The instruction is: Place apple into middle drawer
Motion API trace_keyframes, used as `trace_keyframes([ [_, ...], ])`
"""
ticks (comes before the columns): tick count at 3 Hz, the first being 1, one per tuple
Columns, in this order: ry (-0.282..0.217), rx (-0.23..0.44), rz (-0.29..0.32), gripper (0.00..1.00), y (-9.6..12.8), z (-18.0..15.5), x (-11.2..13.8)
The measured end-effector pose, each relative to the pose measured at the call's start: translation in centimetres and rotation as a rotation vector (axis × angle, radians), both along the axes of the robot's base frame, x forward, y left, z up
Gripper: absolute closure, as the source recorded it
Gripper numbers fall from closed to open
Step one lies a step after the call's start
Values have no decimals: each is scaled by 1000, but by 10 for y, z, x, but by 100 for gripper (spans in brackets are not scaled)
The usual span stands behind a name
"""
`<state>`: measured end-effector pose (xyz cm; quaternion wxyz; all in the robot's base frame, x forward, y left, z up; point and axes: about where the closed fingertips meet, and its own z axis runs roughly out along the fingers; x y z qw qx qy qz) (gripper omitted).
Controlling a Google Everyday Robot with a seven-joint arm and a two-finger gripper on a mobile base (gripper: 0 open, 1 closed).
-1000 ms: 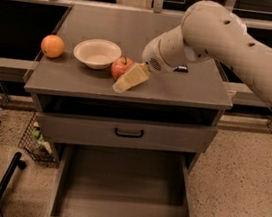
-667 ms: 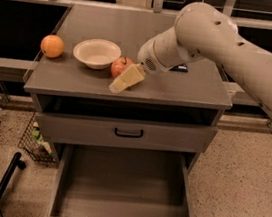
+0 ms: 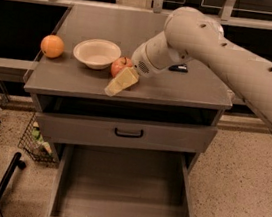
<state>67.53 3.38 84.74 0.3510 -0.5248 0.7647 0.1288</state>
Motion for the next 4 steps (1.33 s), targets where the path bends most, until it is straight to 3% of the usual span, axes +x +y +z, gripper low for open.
trace_keyframes([
  [1,20,-4,8,0,6,-10,3],
  [2,21,-4,8,18,6,-10,3],
  [3,21,-4,8,49,6,-10,3],
  [4,21,-4,8,72,7,-10,3],
])
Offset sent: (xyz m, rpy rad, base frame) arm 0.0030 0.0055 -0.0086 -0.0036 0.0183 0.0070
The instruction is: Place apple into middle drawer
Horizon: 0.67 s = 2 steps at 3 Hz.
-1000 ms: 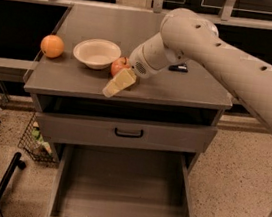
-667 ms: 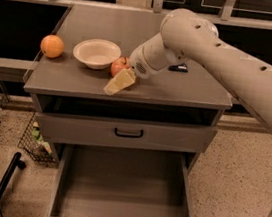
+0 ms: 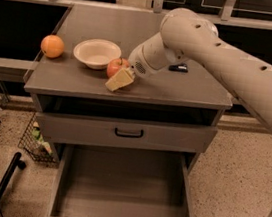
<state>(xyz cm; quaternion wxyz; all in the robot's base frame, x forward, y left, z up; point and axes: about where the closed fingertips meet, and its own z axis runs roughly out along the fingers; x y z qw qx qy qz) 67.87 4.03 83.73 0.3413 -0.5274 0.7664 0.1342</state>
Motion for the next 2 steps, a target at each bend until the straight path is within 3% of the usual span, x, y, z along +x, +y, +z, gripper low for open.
trace_keyframes([
  [1,0,0,0,95,0,0,0],
  [2,-1,1,4,100,0,2,0],
])
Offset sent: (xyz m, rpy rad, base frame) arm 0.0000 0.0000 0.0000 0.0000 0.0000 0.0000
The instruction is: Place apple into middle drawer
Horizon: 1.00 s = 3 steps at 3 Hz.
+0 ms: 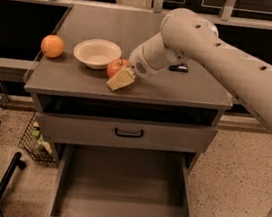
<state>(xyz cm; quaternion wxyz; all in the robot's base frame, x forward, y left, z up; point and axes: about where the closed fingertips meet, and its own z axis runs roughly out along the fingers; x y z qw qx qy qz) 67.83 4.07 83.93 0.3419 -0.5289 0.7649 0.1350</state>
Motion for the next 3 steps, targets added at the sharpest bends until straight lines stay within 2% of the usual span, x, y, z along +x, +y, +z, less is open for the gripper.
trace_keyframes([
  [1,-3,3,9,100,1,4,-1],
  [3,-21,-11,79,100,-20,70,-33],
])
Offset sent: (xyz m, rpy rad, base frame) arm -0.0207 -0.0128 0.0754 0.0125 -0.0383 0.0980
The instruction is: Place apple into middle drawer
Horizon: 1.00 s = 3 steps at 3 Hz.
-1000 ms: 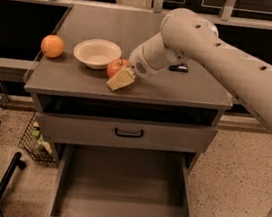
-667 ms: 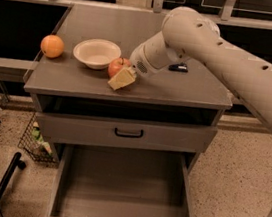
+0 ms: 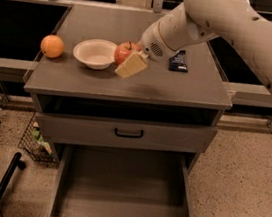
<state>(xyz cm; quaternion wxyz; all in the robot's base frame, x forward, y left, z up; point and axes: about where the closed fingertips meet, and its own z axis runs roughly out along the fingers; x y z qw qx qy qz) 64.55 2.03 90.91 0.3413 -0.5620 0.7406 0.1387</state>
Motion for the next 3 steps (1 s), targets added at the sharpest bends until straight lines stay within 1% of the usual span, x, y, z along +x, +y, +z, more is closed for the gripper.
trace_keyframes([
  [1,53,-33,63,100,-25,20,-39],
  [2,53,-33,63,100,-25,20,-39],
  [3,69,-17,80,100,-22,3,-50],
])
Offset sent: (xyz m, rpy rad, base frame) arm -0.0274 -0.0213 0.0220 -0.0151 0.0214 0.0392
